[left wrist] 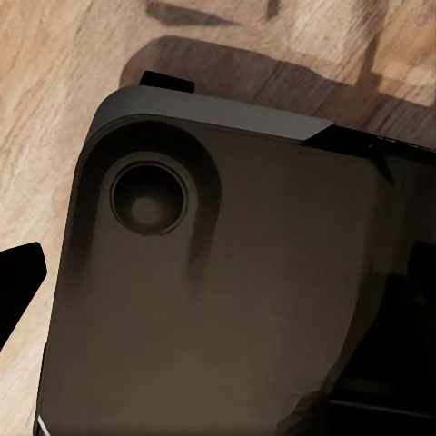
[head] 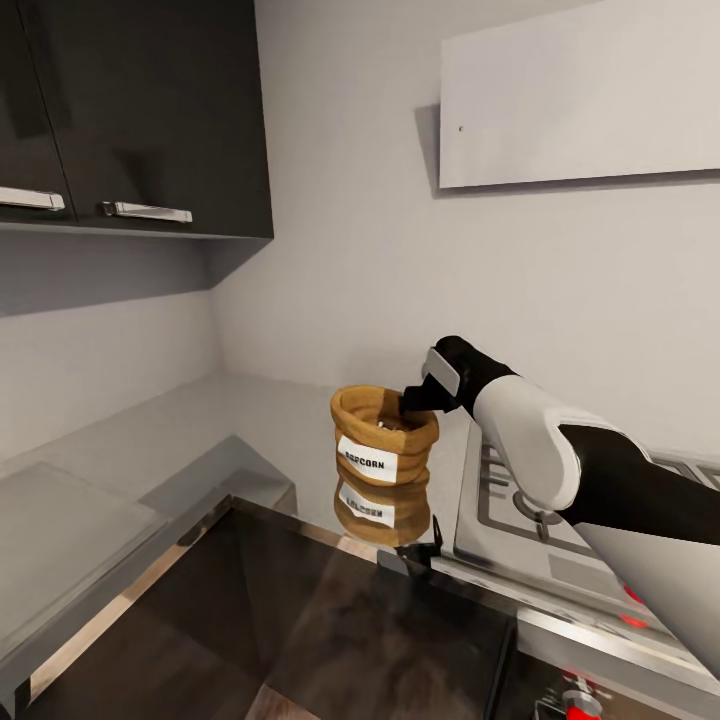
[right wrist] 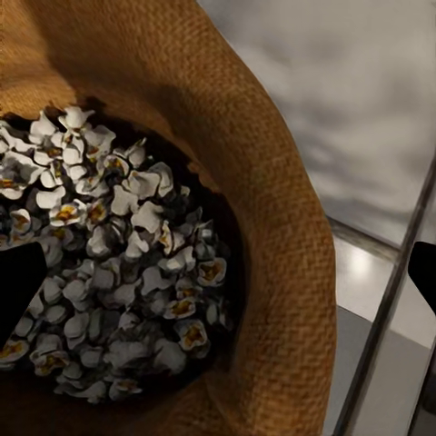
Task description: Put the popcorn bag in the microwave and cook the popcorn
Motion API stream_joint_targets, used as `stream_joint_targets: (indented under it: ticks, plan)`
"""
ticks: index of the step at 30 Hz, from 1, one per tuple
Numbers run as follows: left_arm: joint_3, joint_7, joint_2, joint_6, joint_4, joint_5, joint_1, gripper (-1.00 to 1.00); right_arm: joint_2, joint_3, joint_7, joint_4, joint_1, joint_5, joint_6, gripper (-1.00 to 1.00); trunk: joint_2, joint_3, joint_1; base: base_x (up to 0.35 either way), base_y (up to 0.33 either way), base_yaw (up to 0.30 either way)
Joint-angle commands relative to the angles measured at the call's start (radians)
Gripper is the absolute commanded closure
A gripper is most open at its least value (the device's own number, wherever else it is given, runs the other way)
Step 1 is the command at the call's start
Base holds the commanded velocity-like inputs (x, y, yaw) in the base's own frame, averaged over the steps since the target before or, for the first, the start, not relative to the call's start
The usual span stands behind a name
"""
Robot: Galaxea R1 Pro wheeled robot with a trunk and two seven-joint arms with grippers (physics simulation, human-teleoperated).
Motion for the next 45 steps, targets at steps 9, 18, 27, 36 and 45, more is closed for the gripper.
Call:
stream_joint_targets:
  ticks: [9,18,27,36,45]
  plan:
    - [0.001,0.001,0.0,-0.002,0.0,0.005,0.0,-1.0,0.001,-0.009,-0.004,-0.001,-0.001,0.005,0.008,-1.0,-0.001,-0.001,0.0,0.0,0.0,-0.142]
    - [0.001,0.001,0.0,-0.002,-0.001,0.005,0.0,-1.0,0.001,-0.009,0.004,0.0,-0.001,0.001,0.005,-1.0,-0.001,-0.001,0.0,0.0,0.0,-0.046]
    - [0.001,-0.007,0.0,-0.002,0.0,0.005,0.0,-1.0,0.001,-0.009,0.006,0.001,0.0,-0.058,0.004,-1.0,-0.001,-0.001,0.0,0.097,0.0,0.0]
    - [0.001,-0.007,0.0,-0.002,0.0,0.005,0.0,-1.0,0.001,-0.009,0.008,0.096,-0.001,-0.065,-0.092,-1.0,-0.001,-0.001,0.0,0.001,0.0,0.0]
    - [0.002,-0.007,0.0,-0.002,-0.001,0.005,0.0,-1.0,0.001,-0.009,0.009,0.104,-0.001,-0.063,-0.105,-1.0,-0.001,-0.001,0.0,0.0,0.0,0.0]
